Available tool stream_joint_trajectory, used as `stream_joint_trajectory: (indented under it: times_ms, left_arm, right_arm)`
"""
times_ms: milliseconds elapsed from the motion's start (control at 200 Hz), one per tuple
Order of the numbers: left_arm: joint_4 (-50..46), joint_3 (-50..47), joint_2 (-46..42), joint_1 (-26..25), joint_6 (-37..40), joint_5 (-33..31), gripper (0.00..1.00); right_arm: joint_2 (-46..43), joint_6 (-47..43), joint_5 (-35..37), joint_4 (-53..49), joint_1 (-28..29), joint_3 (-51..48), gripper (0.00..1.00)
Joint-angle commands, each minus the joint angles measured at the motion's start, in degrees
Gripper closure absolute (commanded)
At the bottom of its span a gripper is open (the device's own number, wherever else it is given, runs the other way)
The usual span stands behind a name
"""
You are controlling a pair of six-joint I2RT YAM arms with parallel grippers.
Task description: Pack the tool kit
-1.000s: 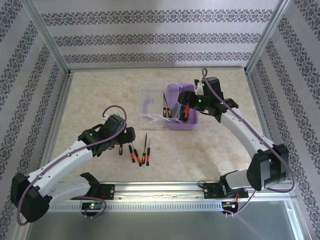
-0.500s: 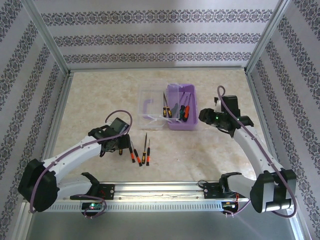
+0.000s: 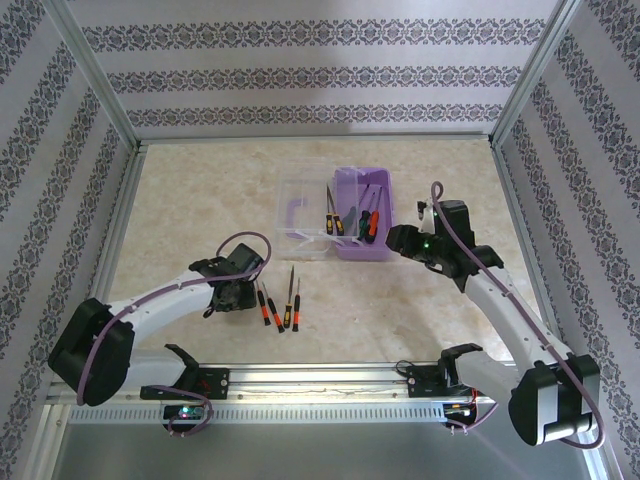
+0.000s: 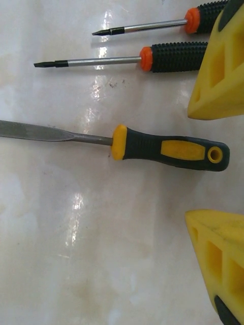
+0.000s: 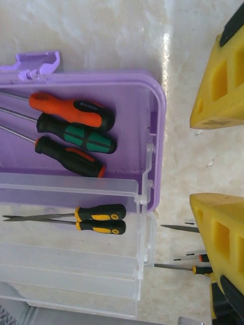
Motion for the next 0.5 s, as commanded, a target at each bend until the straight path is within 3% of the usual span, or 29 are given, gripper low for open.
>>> stream_joint_trajectory:
  times_ms: [0, 200, 495]
  left_arm:
    - [2.5, -0.3, 0.7, 1.0, 1.9, -0.4, 0.54]
    - [1.9, 0.9, 2.9, 1.6, 2.9, -1.7, 0.66]
    - [2.4, 0.8, 5.9, 1.7, 3.1, -1.3, 0.75]
  right_arm:
    - [-0.1, 1.8, 1.6, 1.3, 1.7, -0.3, 0.62]
    - [-0.3, 2.7, 2.5, 1.3, 3.9, 0.0, 0.64]
    - [-0.3, 3.8, 2.9, 1.9, 5.2, 0.1, 0.65]
